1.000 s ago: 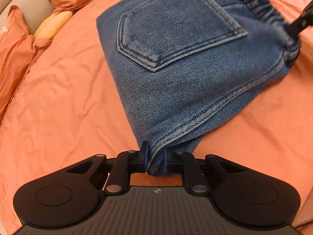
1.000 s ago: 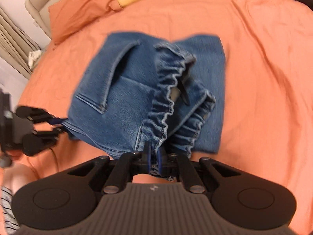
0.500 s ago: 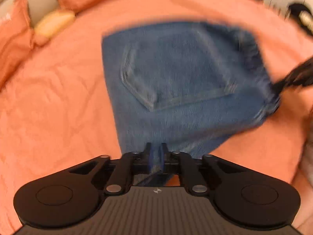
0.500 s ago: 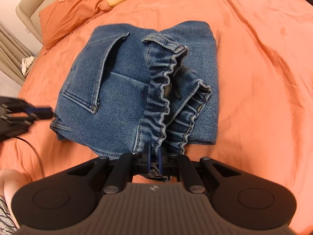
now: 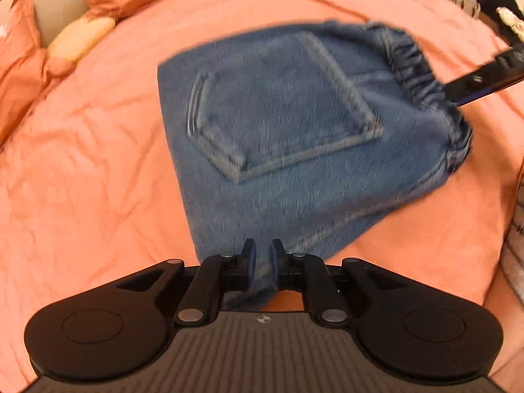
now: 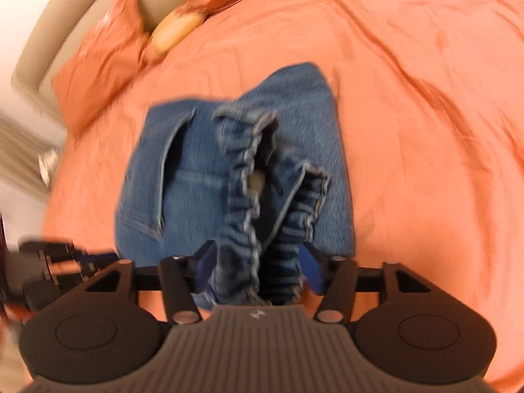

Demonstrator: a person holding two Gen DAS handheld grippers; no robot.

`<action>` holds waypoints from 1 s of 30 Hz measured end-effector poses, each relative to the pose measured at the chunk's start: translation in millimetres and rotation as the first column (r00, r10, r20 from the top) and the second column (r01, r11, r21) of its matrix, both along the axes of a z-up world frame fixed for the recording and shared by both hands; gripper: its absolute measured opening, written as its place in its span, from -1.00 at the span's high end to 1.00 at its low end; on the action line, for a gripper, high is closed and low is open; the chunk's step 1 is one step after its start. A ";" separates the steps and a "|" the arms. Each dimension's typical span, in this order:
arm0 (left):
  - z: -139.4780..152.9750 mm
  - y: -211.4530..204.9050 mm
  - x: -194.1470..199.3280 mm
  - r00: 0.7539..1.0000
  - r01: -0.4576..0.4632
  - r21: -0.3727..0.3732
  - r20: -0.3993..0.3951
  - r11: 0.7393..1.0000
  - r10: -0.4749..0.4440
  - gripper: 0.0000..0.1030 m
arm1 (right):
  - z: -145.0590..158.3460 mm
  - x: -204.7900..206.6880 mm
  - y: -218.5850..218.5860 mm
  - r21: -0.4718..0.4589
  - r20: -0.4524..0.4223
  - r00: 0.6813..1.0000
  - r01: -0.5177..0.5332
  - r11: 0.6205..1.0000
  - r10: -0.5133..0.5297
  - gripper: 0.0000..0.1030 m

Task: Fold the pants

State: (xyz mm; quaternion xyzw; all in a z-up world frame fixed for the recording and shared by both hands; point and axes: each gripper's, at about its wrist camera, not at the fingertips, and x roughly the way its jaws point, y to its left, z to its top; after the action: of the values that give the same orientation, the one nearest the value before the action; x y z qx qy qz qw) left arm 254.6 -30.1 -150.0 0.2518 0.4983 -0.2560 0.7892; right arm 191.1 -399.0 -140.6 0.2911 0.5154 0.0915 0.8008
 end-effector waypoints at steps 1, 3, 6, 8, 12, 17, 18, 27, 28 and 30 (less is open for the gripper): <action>5.9 -3.3 2.4 1.000 0.004 -0.012 0.008 1.000 -0.004 0.73 | -1.6 5.6 -3.1 0.023 -0.004 1.000 0.028 0.999 -0.028 -0.19; 16.6 -9.8 8.8 1.000 0.003 -0.037 0.027 0.999 -0.002 0.73 | -6.9 15.7 -8.1 0.049 -0.016 0.996 0.086 0.995 -0.085 -0.38; 27.4 -19.0 20.6 0.999 -0.012 -0.054 0.043 0.998 0.014 0.70 | -20.1 27.9 -14.2 0.126 -0.050 0.989 0.144 0.982 -0.139 -0.41; 30.2 -20.8 28.0 0.999 -0.022 -0.063 0.042 0.998 0.025 0.67 | -30.1 33.7 -16.1 0.177 -0.082 0.985 0.167 0.970 -0.155 -0.41; 28.2 -17.4 40.8 0.998 -0.053 -0.061 0.044 0.997 0.055 0.67 | -31.1 42.7 -17.9 0.194 -0.071 0.985 0.166 0.967 -0.154 0.33; 25.0 -7.1 47.3 0.994 -0.099 -0.063 0.049 0.993 0.102 0.66 | 18.6 52.8 0.2 0.052 0.084 0.996 -0.004 0.999 0.000 0.77; 25.0 -5.4 48.5 0.992 -0.109 -0.066 0.049 0.992 0.112 0.66 | 33.7 57.0 6.2 0.023 0.132 0.991 -0.037 0.999 0.033 0.79; 28.2 0.8 54.9 0.986 -0.153 -0.107 0.042 0.982 0.159 0.67 | 80.1 109.0 14.9 -0.221 0.189 0.966 -0.130 0.966 0.174 0.85; 28.4 0.7 54.9 0.987 -0.152 -0.115 0.042 0.982 0.157 0.66 | 70.2 111.9 10.0 -0.232 0.161 0.974 -0.118 0.966 0.157 0.85; 27.0 0.7 55.5 0.988 -0.146 -0.130 0.040 0.981 0.152 0.66 | 45.0 117.4 1.0 -0.244 0.106 0.986 -0.097 0.965 0.126 0.86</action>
State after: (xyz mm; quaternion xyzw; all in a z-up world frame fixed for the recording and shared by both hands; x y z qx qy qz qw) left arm 310.0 -29.4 -123.0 0.1695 0.4787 -0.2208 0.8327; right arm 308.5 -398.0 -95.6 0.1574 0.4891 0.0911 0.8531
